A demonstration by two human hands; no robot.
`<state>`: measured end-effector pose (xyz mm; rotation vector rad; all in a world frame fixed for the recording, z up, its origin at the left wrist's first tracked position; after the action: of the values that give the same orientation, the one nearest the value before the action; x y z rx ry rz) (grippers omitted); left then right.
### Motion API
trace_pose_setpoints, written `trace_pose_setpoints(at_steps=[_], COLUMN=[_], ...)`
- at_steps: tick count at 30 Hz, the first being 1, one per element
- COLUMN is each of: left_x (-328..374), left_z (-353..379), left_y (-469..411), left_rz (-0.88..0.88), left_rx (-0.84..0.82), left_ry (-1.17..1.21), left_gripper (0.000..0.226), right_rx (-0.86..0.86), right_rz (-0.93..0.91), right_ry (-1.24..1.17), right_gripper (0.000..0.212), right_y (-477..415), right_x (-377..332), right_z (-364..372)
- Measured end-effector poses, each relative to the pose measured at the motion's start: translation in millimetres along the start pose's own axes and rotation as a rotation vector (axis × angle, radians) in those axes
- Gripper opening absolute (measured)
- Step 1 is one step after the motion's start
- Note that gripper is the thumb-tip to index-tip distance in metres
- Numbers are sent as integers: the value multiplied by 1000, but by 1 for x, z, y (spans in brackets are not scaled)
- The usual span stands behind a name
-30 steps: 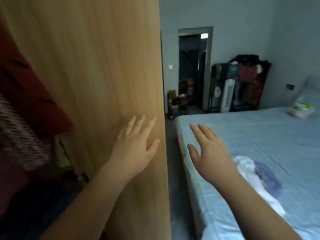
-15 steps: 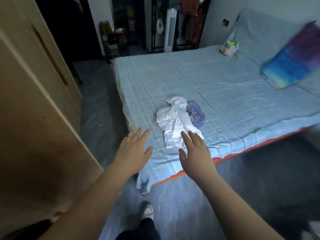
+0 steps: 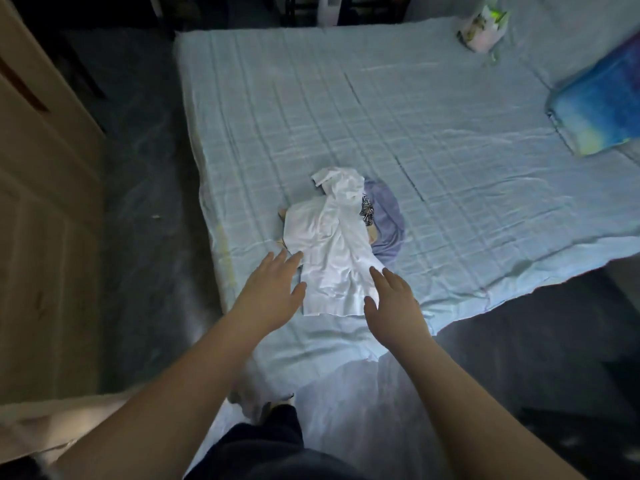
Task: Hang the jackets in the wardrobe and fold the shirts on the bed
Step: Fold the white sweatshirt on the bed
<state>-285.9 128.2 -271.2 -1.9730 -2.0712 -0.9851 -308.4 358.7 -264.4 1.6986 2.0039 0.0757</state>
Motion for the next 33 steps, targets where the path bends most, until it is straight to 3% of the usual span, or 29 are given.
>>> trace_pose_setpoints(at_steps=[11,18,23,27,30,33], left_x=[19,15,31,39,38,40], left_z=[-17,36,88,120,137,145], left_y=[-164,-269,-333,-378,-385,-377], left_rz=[-129,-393,-593,-669,-799,-872], left_rx=[-38,-38,-59,-56,-9,82], left_ry=[127,308,565,744,918,929], left_gripper=[61,59,33,41,45,46], right_rx=[-29,-281,-522,-548,-575,-624], right_rz=[2,-19,14,-16,36,60], right_ry=[-167,-288,-281,-264,-381,-482], right_gripper=[54,55,54,58,40,30], right_y=[-149,-295,-378,-409,-407,-392], right_x=[47,90,114,121,129,134], right_z=[-39,-1,42,70,84,83])
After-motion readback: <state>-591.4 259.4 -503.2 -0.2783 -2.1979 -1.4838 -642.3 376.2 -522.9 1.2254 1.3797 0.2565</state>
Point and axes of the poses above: each hand's wrist, its own y-axis away from the middle knuckle, its own z-axis out of the palm, x = y × z, the point moved 4 cm from there along -y, towards the middle knuckle, and after that the axes turned 8 degrees about -x, right-handed, at the moved point
